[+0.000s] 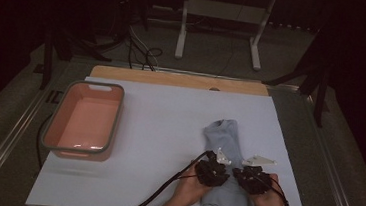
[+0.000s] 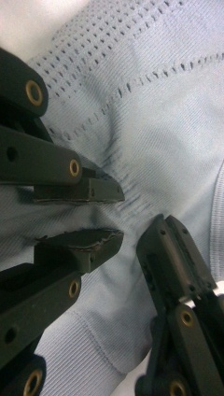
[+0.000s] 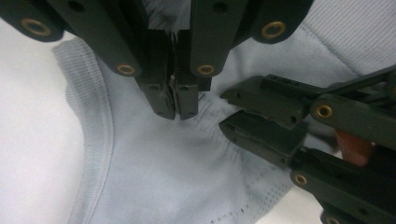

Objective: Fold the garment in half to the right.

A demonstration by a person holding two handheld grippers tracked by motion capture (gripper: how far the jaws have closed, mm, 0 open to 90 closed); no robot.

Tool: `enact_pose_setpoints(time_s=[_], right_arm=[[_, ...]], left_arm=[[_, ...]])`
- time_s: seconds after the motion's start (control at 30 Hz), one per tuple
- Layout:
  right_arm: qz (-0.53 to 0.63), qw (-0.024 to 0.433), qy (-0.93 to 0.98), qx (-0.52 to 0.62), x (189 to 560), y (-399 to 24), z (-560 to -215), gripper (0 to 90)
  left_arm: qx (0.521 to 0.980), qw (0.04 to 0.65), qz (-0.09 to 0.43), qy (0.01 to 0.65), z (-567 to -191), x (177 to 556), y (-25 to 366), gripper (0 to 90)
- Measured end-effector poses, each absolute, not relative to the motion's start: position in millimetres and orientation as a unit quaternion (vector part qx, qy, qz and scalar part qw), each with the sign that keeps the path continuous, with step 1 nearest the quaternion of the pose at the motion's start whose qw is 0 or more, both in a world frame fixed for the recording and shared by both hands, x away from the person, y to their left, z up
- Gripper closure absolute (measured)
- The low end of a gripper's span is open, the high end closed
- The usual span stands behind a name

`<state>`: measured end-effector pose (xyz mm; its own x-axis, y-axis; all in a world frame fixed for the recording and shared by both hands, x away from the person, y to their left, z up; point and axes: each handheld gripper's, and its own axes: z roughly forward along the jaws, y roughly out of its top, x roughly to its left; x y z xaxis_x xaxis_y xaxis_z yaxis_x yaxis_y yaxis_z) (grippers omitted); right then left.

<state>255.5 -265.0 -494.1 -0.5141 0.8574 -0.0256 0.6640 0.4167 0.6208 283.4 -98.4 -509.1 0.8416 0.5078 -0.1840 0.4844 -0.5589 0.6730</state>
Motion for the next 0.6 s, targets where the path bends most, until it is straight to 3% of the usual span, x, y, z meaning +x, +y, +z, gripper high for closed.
enact_pose_setpoints(time_s=[0.6], right_arm=[[0.273,0.166,0.831,0.456,247.2,-261.2,-493.6,89.1]], left_arm=[[0.881,0.378,0.007,0.284,-509.4,284.7,-97.7,75.8]])
